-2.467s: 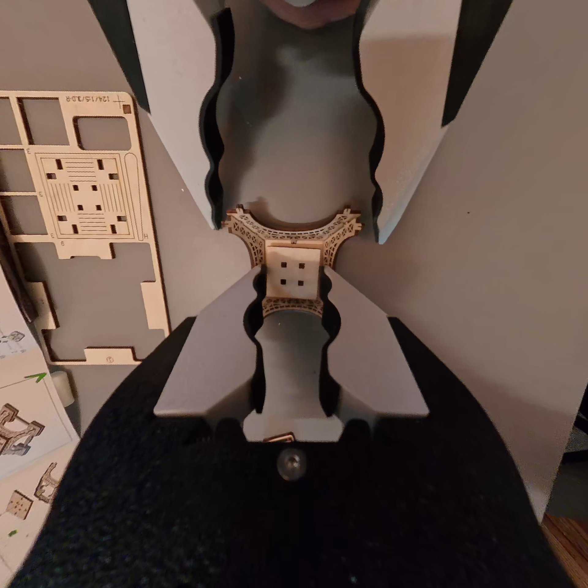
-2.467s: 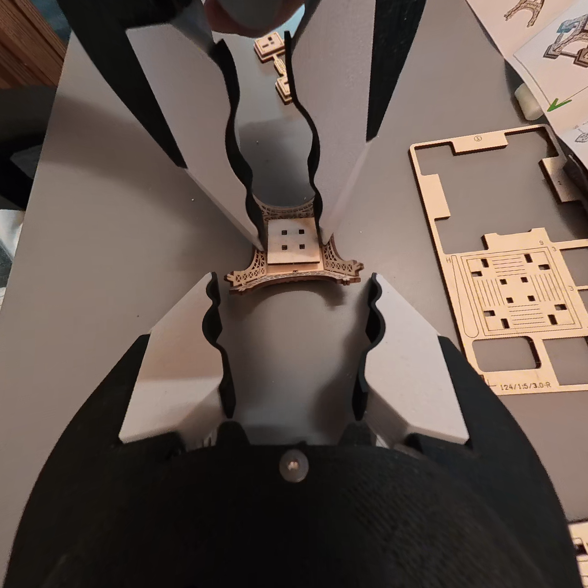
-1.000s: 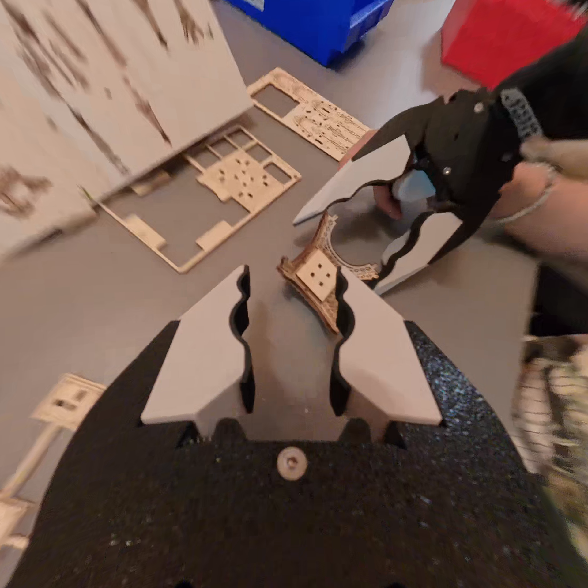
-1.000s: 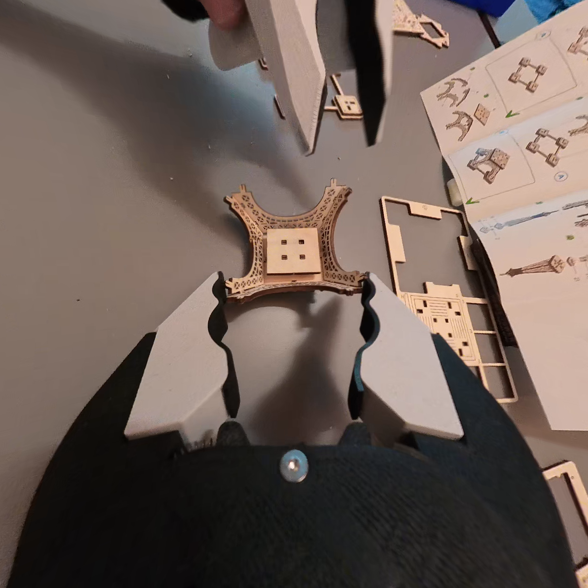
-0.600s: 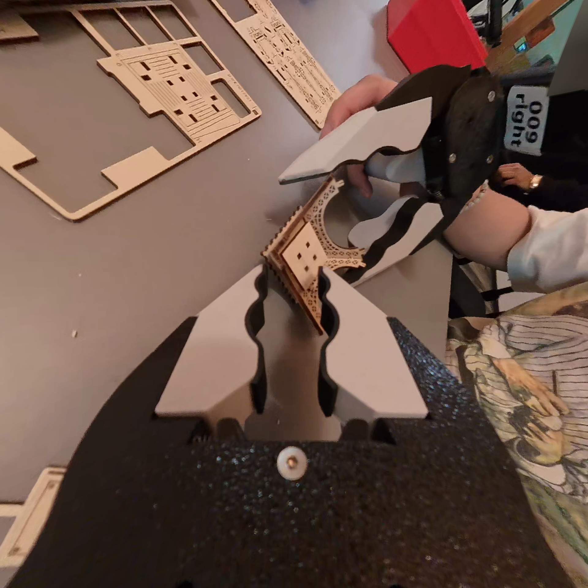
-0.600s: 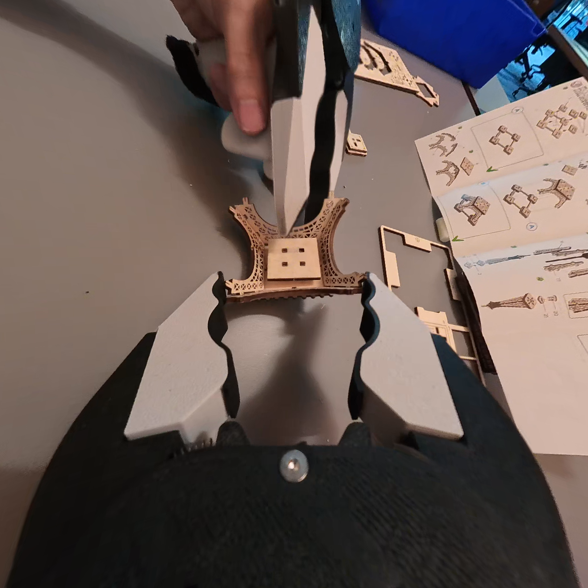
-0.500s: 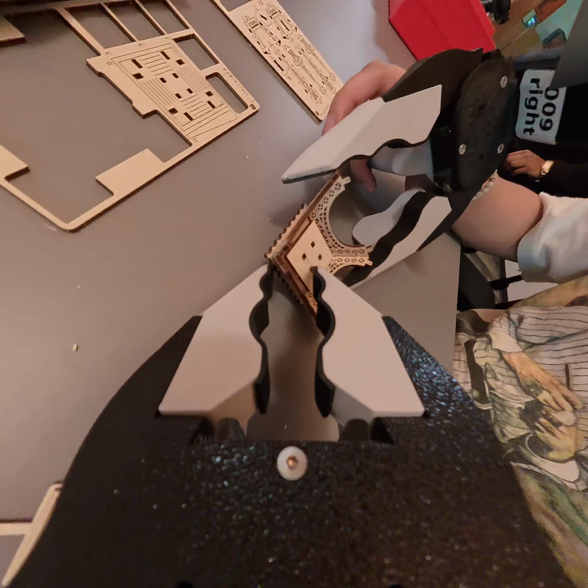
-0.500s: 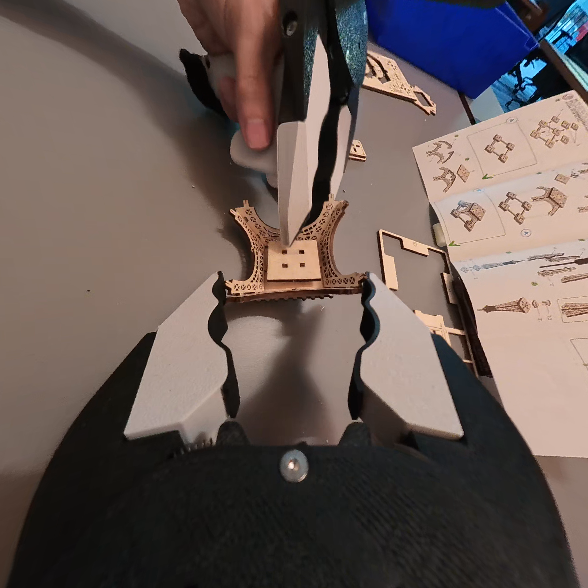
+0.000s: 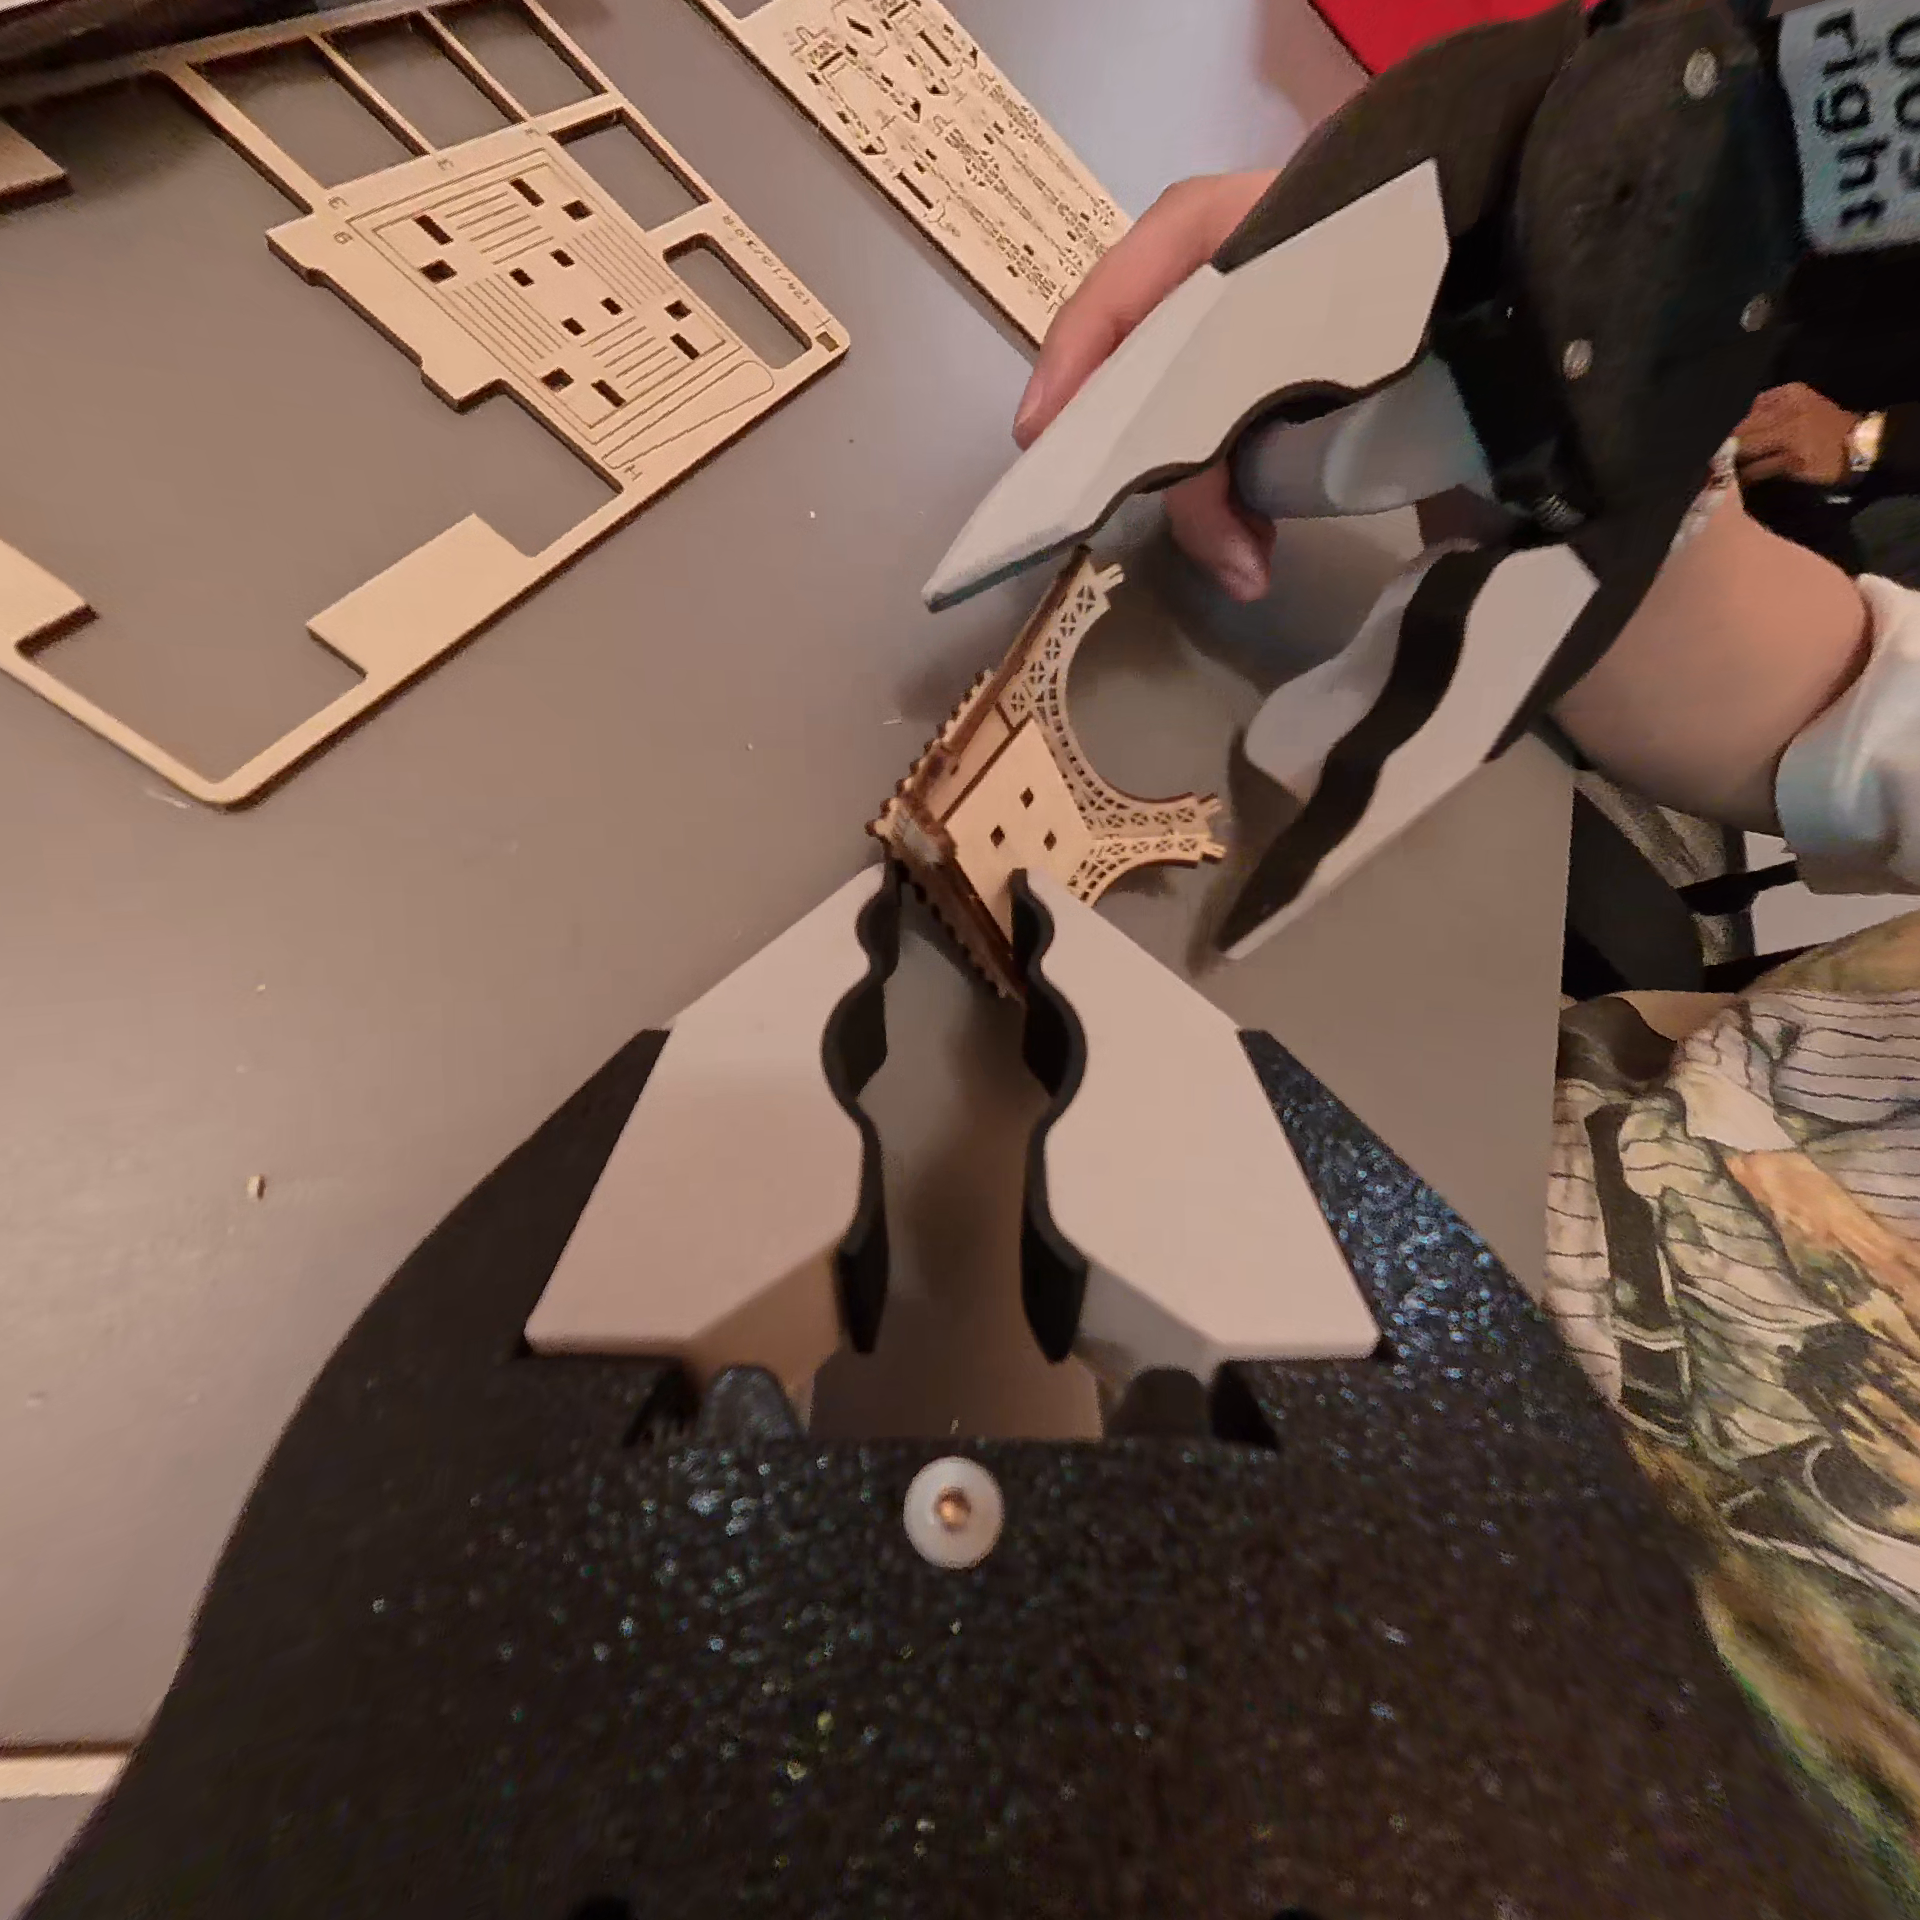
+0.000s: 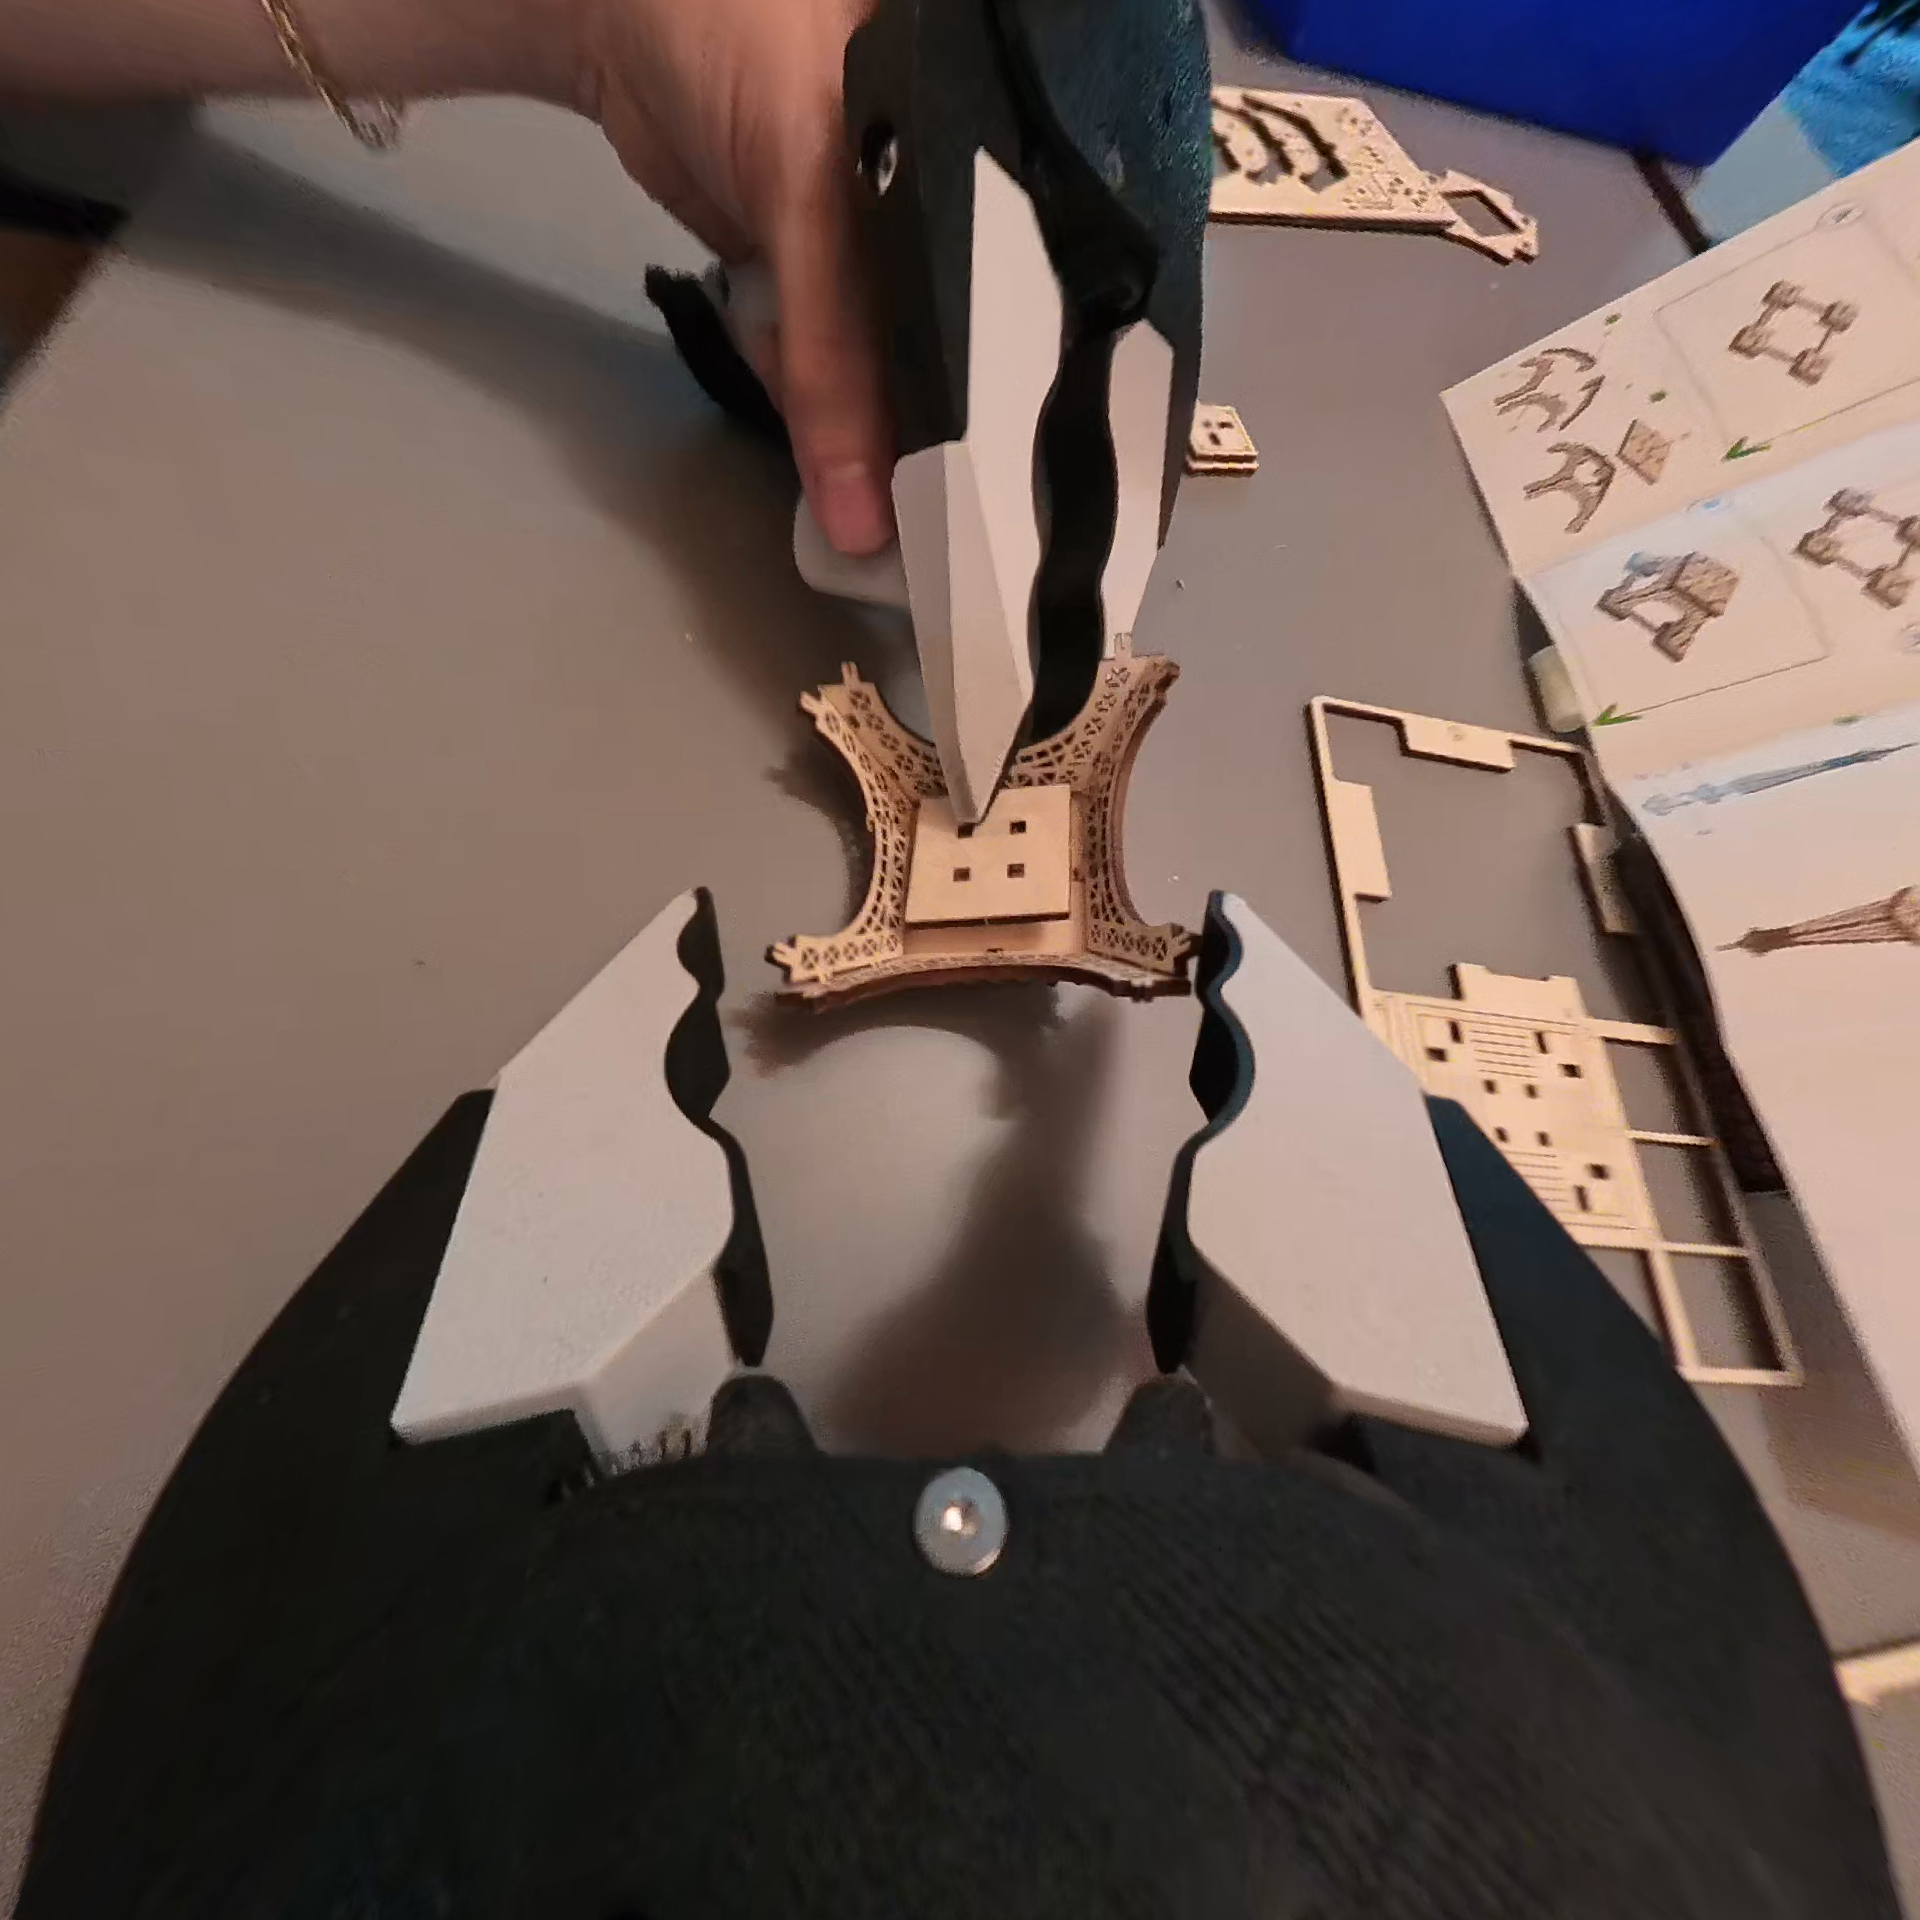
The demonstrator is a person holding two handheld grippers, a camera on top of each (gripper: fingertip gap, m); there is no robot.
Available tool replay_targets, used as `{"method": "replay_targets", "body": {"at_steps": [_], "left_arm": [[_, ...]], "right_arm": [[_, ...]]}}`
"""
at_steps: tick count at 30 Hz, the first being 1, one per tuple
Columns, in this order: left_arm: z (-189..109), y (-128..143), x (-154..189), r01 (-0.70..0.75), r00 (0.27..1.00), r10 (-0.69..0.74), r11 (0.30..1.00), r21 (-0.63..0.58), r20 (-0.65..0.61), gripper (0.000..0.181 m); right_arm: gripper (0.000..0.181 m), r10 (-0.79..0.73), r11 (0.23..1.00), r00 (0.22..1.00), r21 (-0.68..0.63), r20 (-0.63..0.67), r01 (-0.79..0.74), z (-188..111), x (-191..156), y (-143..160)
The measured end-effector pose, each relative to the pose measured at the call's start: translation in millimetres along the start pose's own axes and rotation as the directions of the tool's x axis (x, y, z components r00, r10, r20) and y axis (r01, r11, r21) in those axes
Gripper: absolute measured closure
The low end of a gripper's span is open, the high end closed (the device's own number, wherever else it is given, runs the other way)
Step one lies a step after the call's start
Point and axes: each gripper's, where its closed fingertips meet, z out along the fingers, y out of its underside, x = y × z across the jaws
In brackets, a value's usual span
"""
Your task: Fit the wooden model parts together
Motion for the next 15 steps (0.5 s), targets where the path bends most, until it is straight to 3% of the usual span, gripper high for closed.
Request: {"method": "replay_targets", "body": {"at_steps": [4,11,15], "left_arm": [[2.3,1.0,0.1,-0.019,0.999,0.020,0.999,-0.036,0.034,0.163],[1.6,-0.4,2.4,-0.109,0.988,0.112,0.993,-0.040,0.104,0.163],[2.0,-1.8,3.4,-0.145,0.979,0.147,0.989,-0.024,0.144,0.163]], "right_arm": [[0.093,0.186,0.978,0.978,0.081,0.096,-0.194,-11.3,0.9,-10.5],[0.104,0.507,0.859,0.855,0.016,0.107,-0.511,-15.7,21.7,10.4],[0.124,0.485,0.874,0.867,-0.057,0.115,-0.482,-4.8,11.3,11.7]]}}
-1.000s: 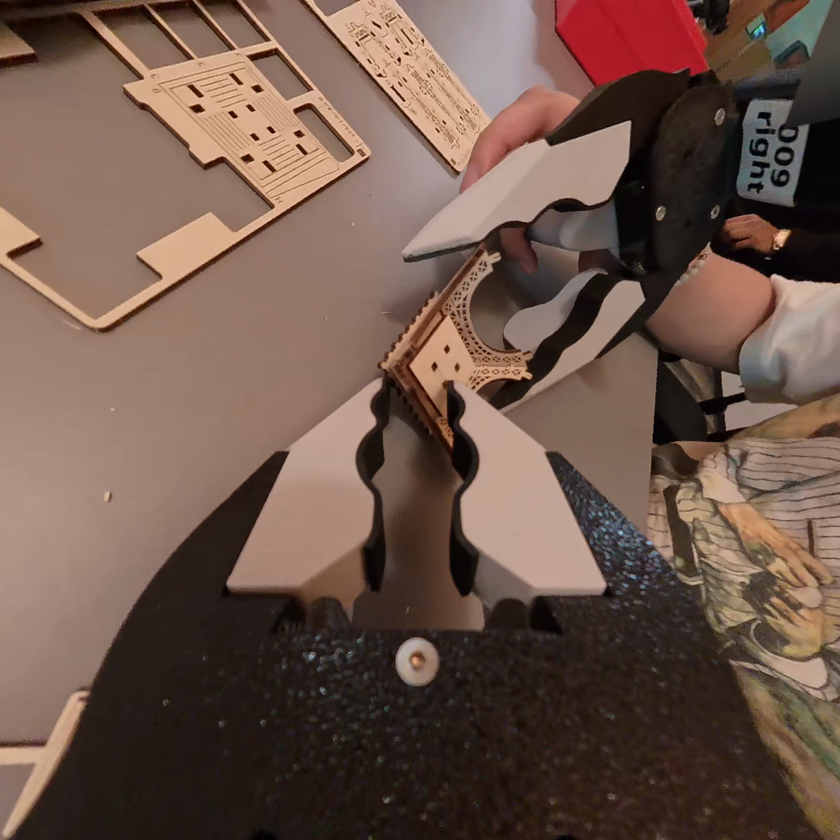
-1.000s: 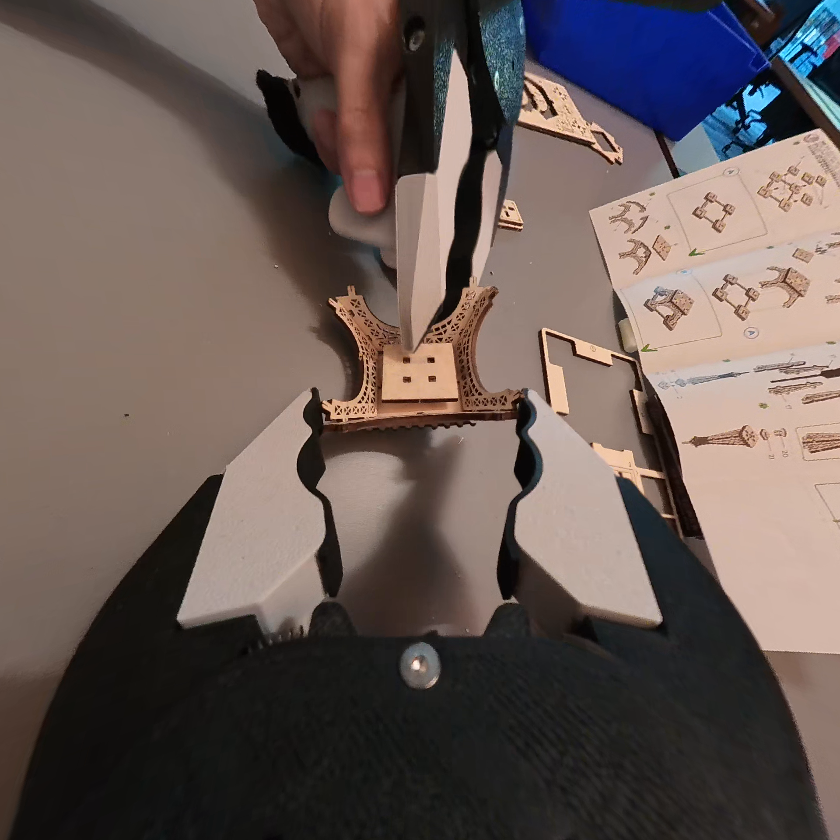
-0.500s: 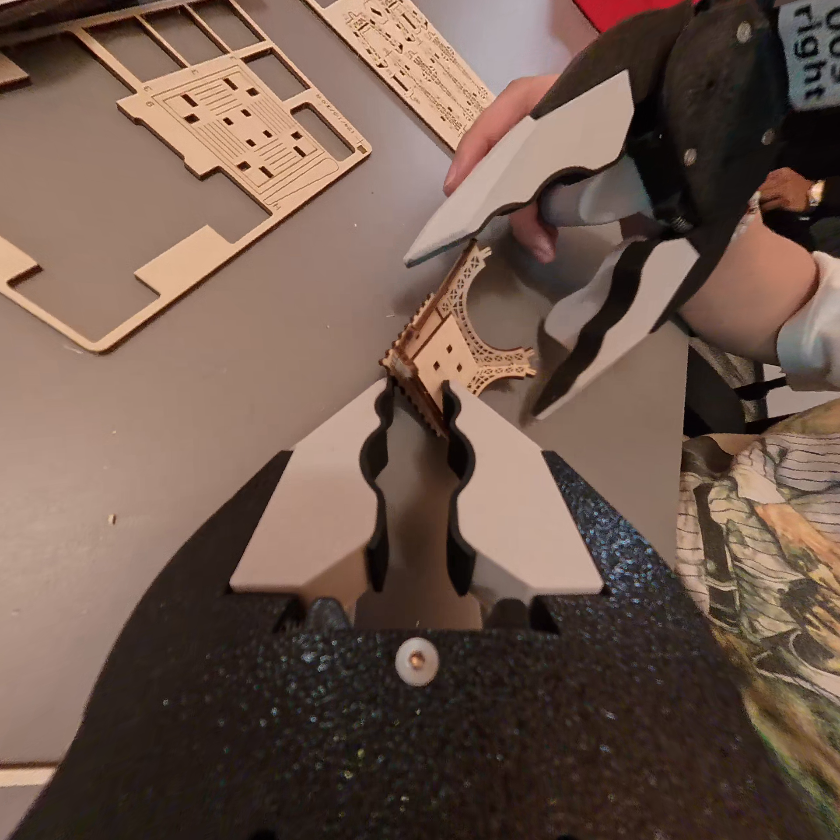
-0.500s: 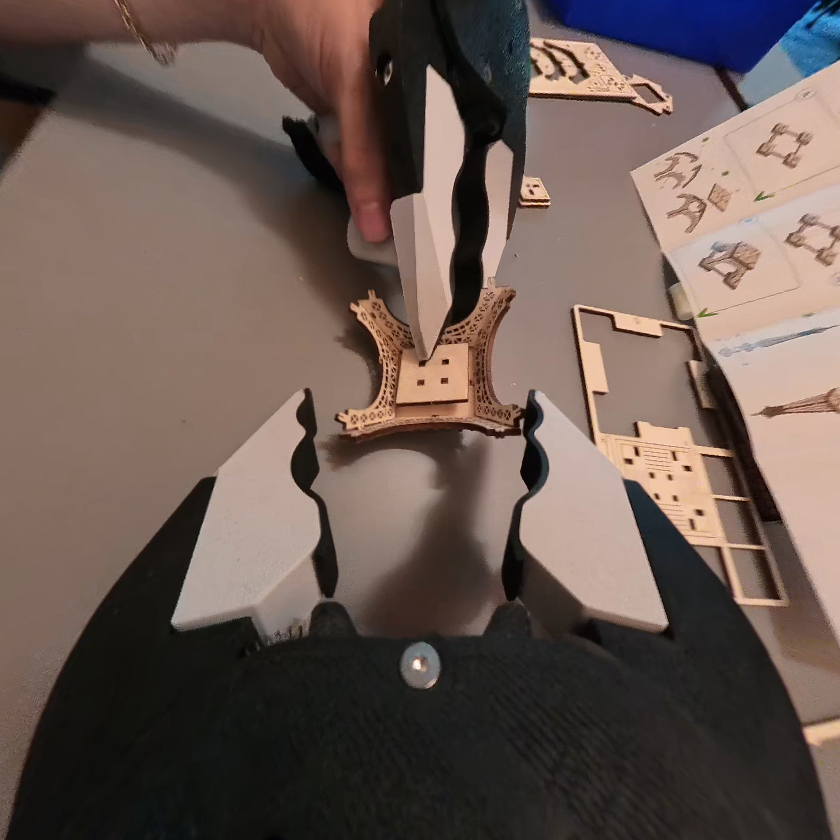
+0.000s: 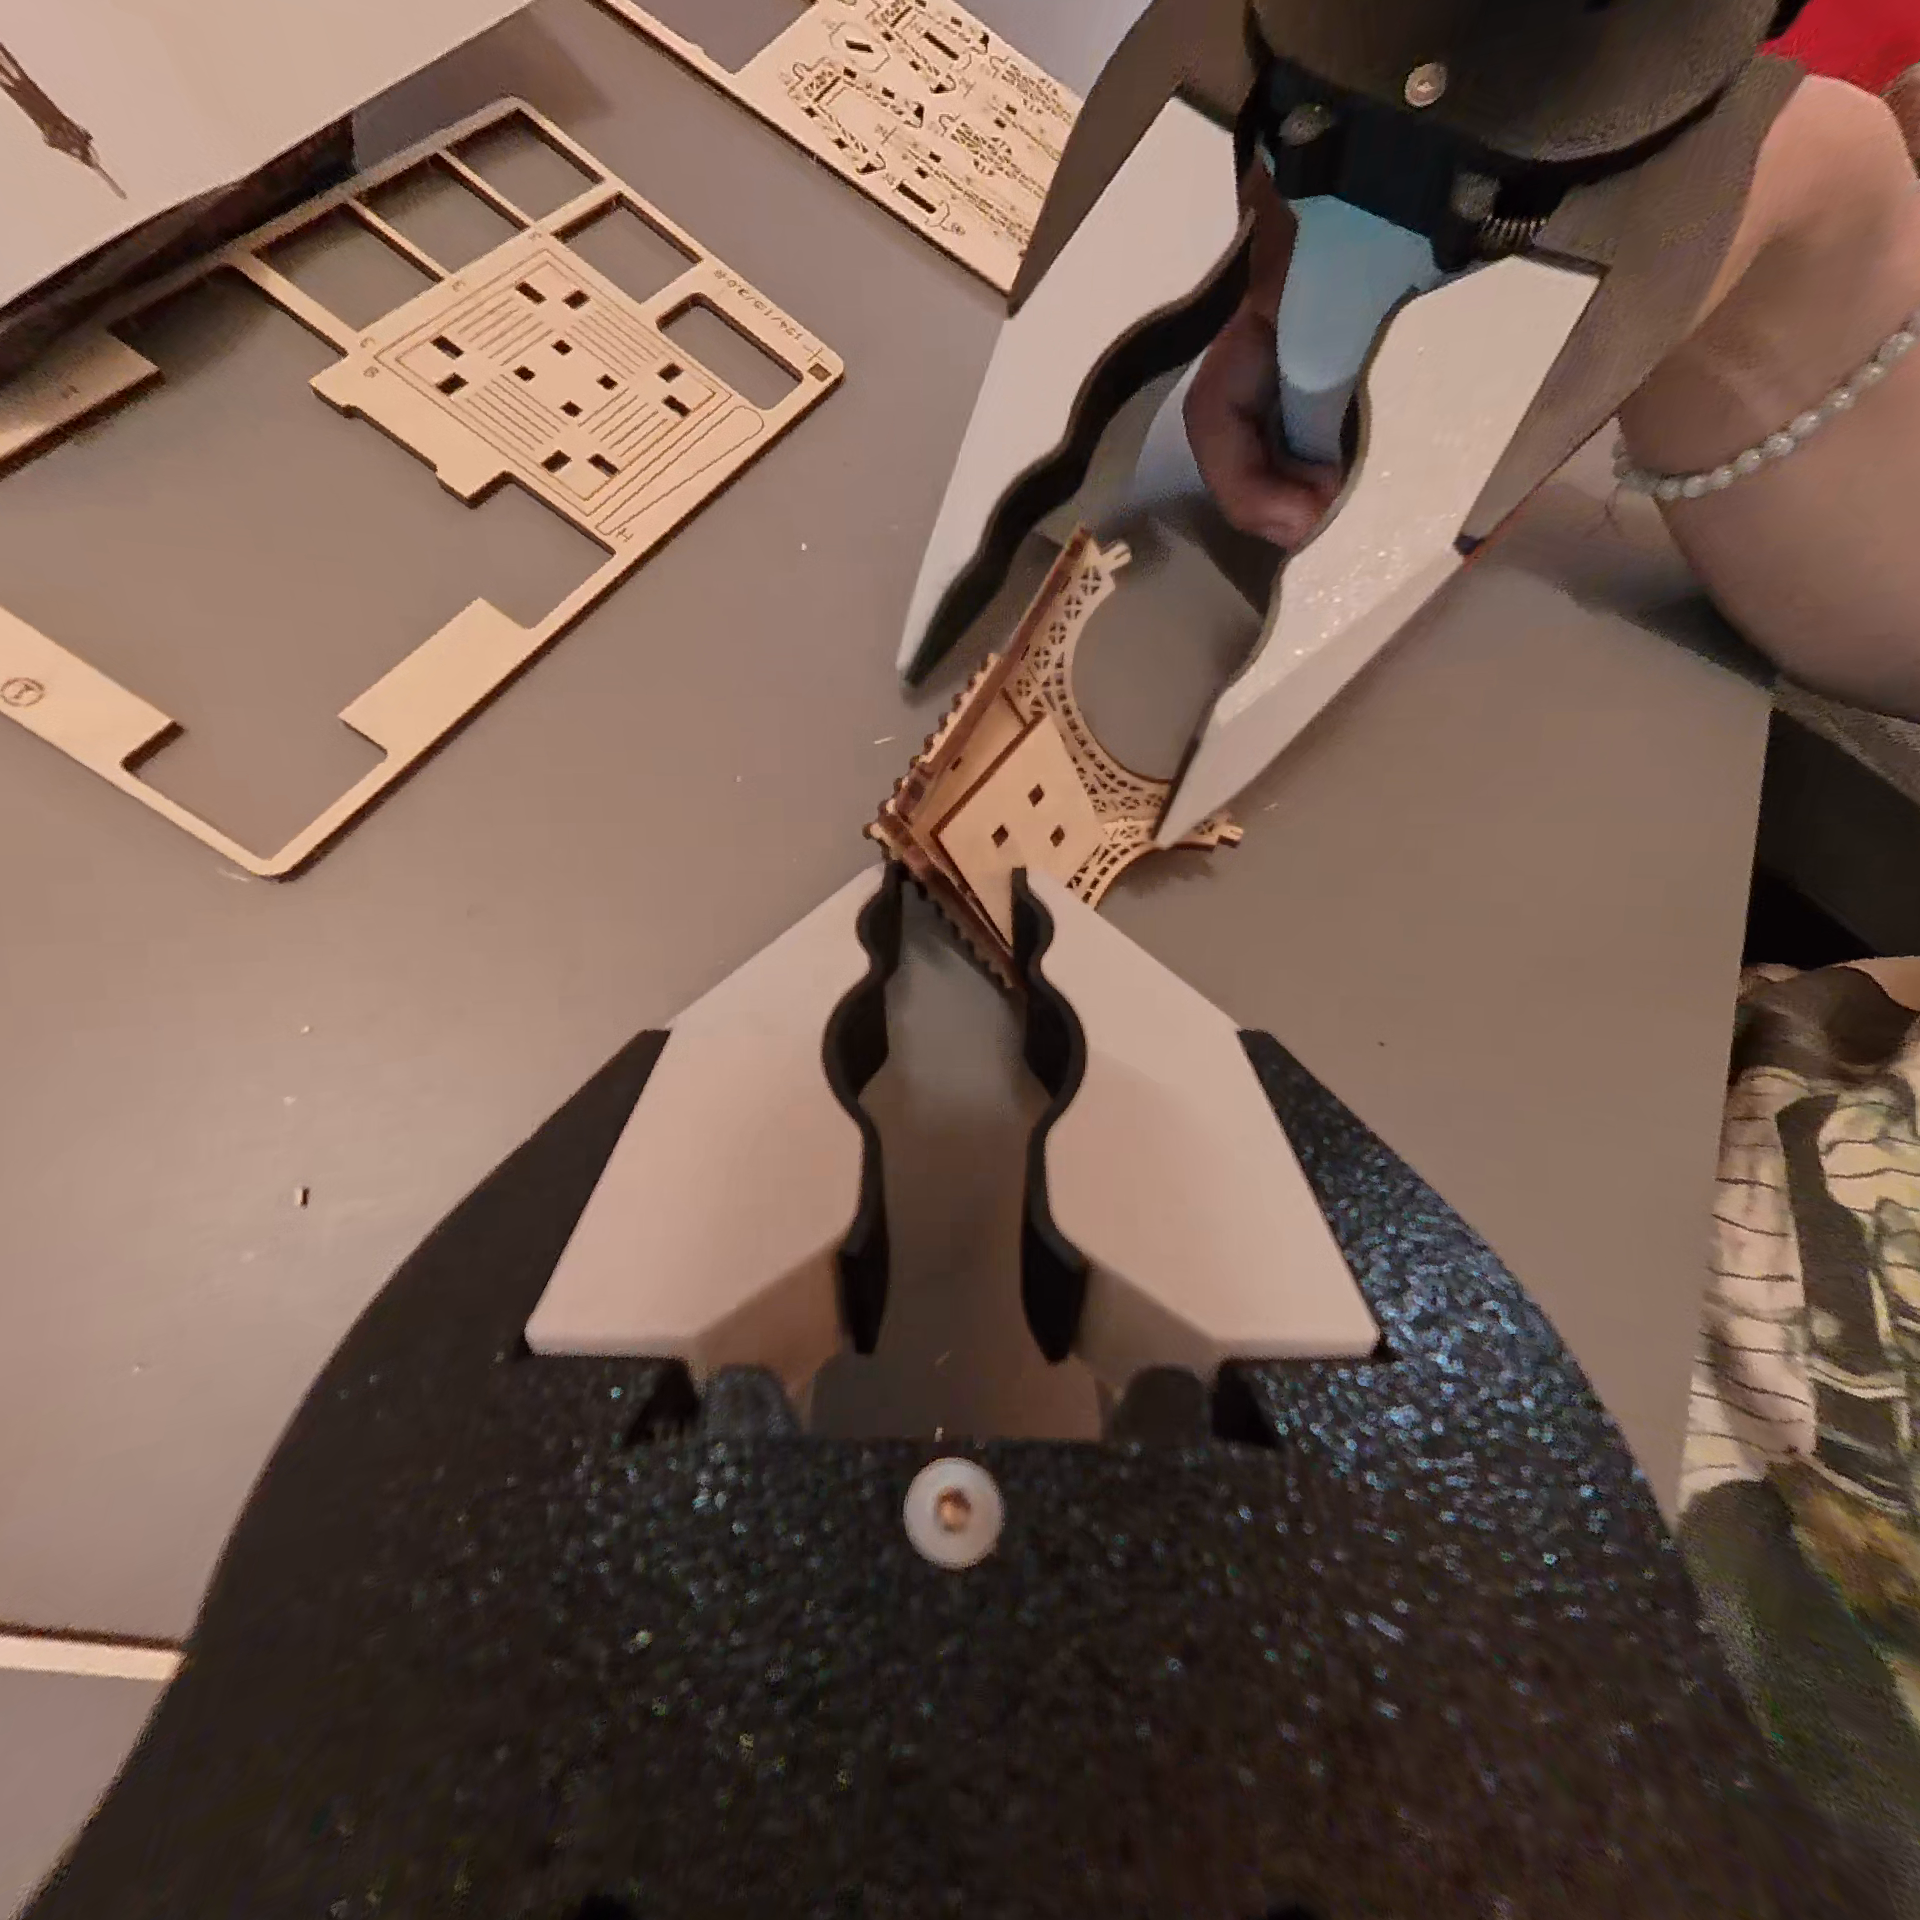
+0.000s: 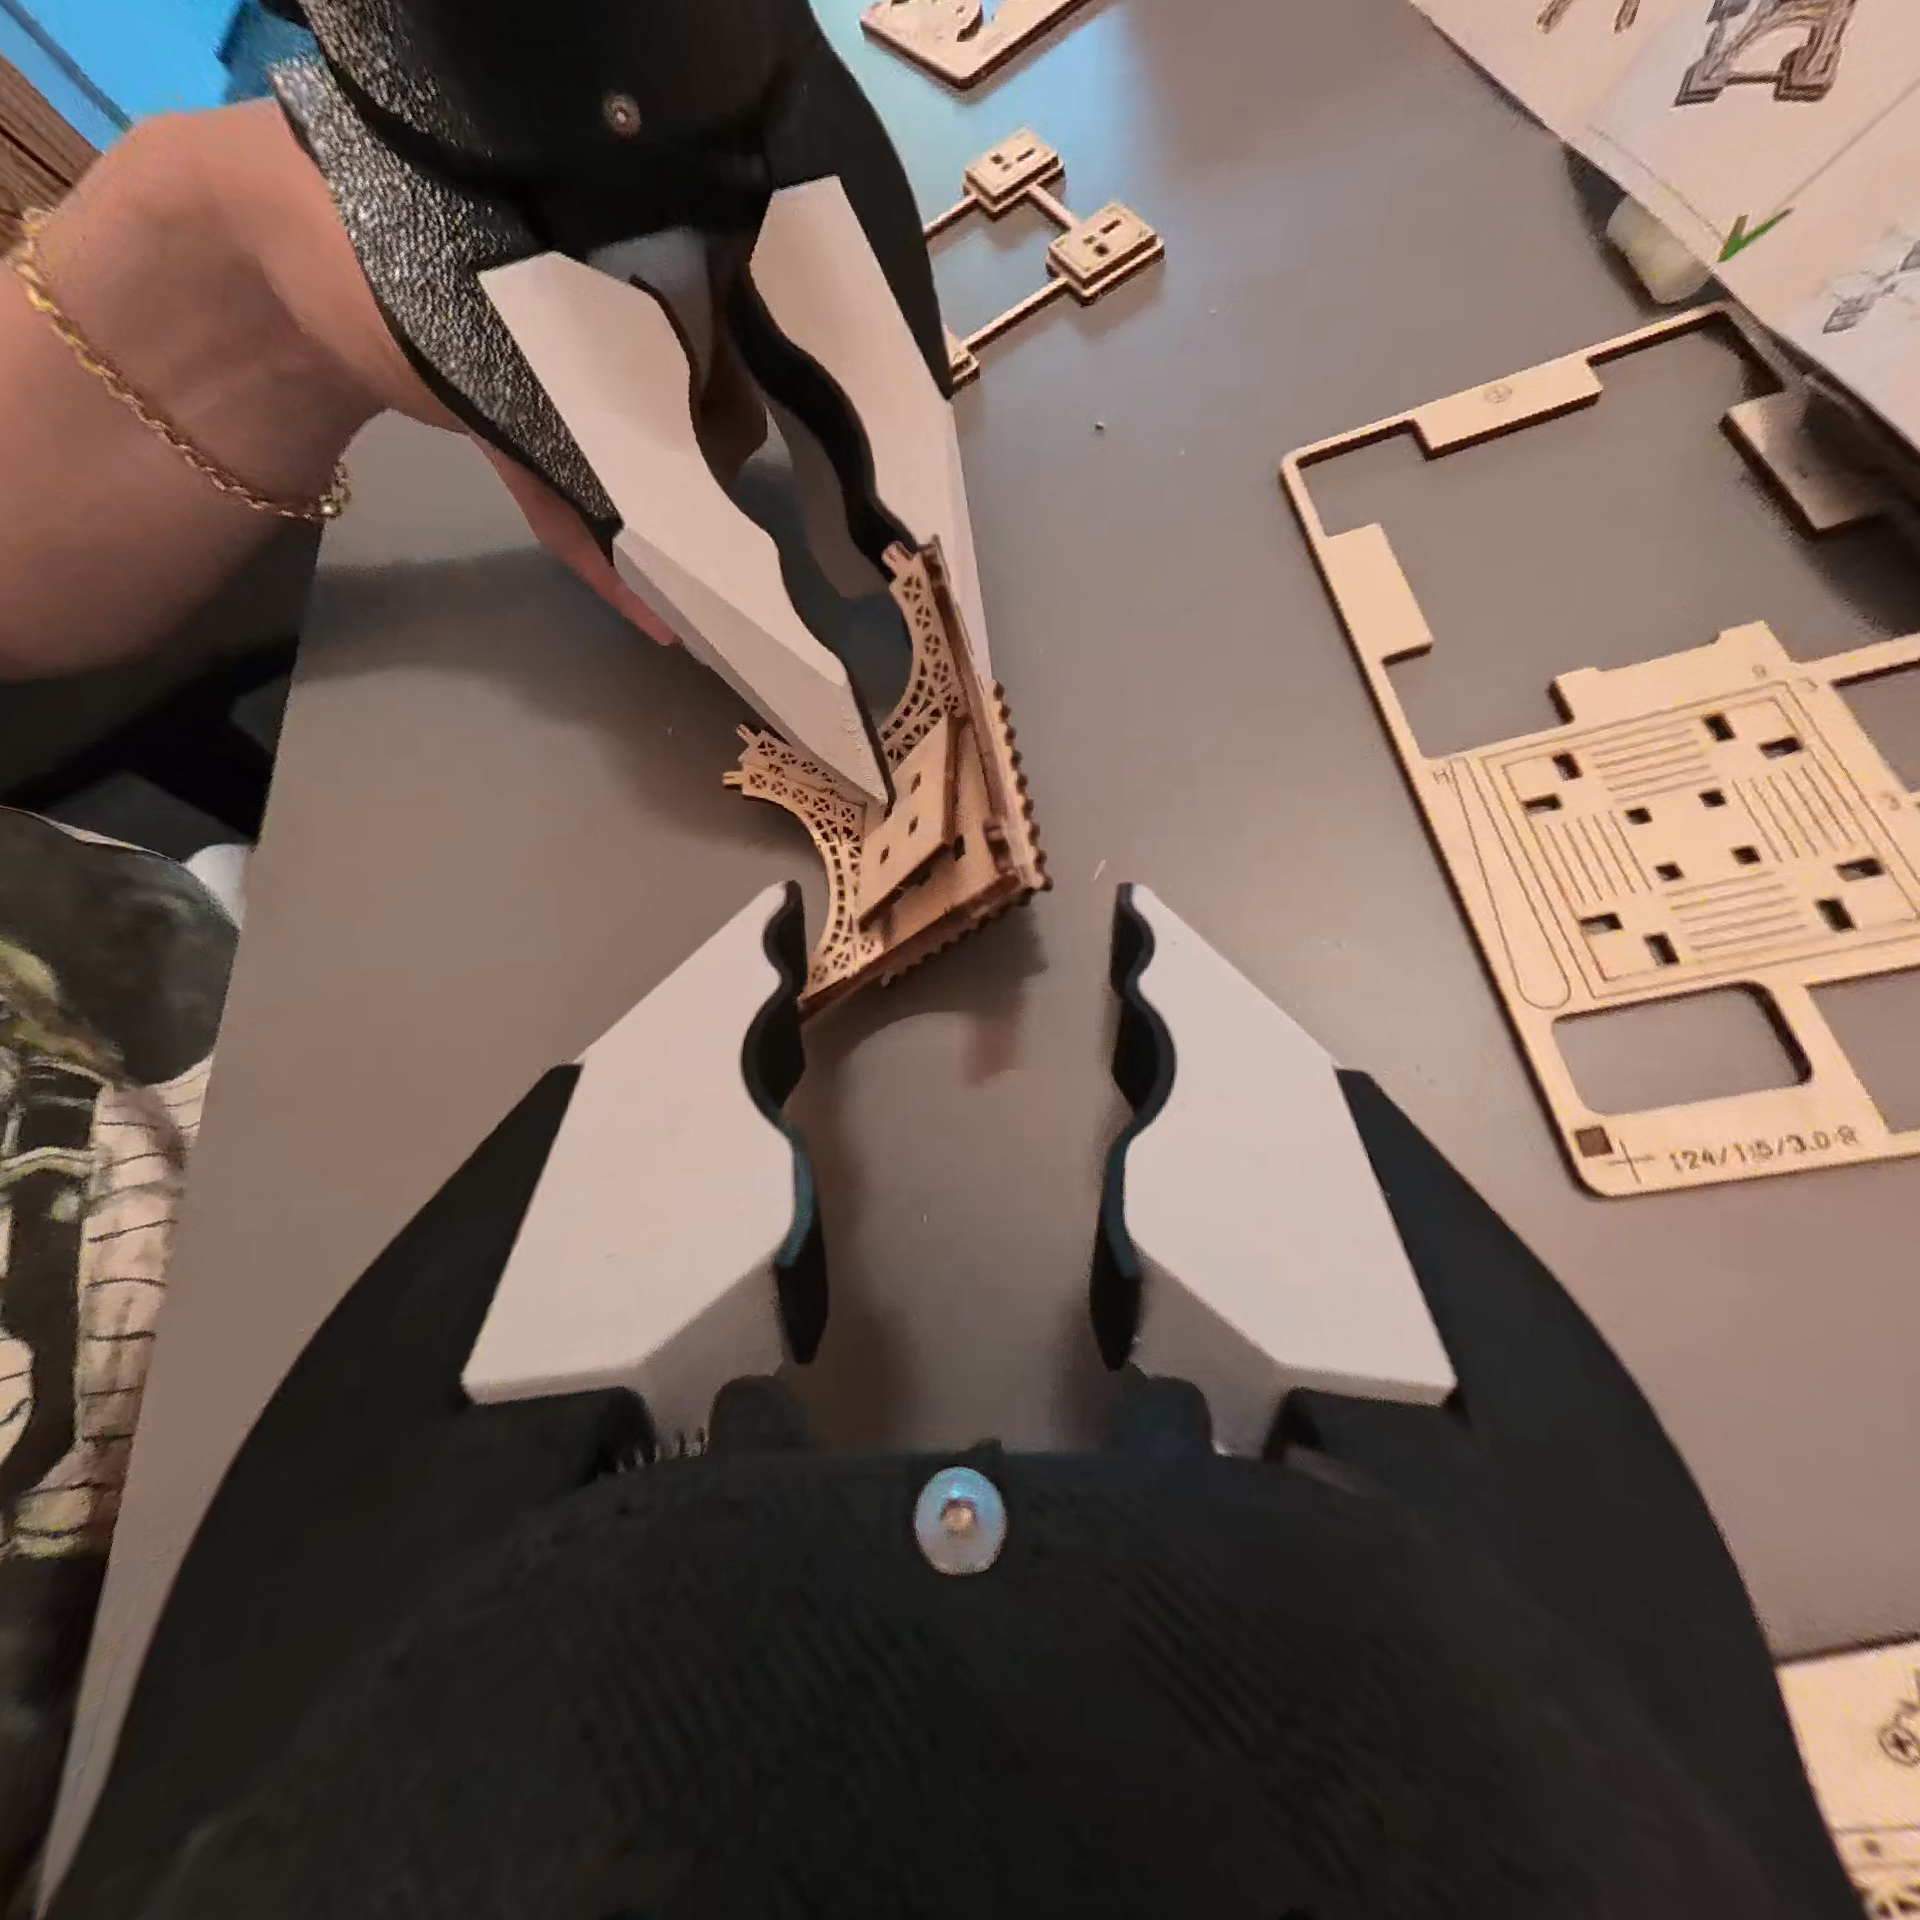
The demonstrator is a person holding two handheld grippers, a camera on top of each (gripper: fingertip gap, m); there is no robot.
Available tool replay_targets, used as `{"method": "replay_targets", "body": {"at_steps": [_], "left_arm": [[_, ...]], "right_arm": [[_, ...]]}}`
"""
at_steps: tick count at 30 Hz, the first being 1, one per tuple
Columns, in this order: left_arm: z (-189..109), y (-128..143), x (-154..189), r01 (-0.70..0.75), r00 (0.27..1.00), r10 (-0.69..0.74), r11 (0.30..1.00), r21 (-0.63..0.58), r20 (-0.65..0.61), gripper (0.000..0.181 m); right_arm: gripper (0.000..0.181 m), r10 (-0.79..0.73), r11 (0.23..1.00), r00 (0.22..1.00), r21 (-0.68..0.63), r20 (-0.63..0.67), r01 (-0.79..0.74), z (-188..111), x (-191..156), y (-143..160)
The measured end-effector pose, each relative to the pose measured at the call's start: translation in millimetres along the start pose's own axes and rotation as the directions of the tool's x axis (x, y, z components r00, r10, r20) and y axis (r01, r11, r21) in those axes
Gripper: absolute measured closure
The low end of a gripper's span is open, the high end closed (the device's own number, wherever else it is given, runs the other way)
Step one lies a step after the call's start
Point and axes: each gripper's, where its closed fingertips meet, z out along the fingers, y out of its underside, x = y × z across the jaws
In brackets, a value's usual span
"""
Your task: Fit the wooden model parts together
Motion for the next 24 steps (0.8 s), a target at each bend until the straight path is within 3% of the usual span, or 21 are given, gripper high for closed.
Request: {"method": "replay_targets", "body": {"at_steps": [6,16,20,24], "left_arm": [[-0.5,-0.8,1.0,-0.023,0.999,0.022,0.999,0.031,0.032,0.163],[-3.2,-3.9,2.6,-0.122,0.991,0.115,0.989,0.089,0.074,0.162],[-4.6,-5.1,5.3,-0.202,0.978,0.197,0.975,0.089,0.067,0.159],[-3.5,-5.4,3.8,-0.167,0.986,0.167,0.982,0.084,0.014,0.153]], "right_arm": [[0.152,0.025,0.999,1.000,0.023,-0.006,-0.024,3.9,0.9,-4.2],[0.159,-0.015,0.999,0.999,0.051,-0.032,0.016,1.4,-1.5,-7.3],[0.162,-0.135,0.989,0.988,0.054,-0.070,0.139,-1.0,-5.2,-8.1],[0.162,-0.188,0.980,0.977,0.052,-0.099,0.194,-1.3,-5.8,-8.5]]}}
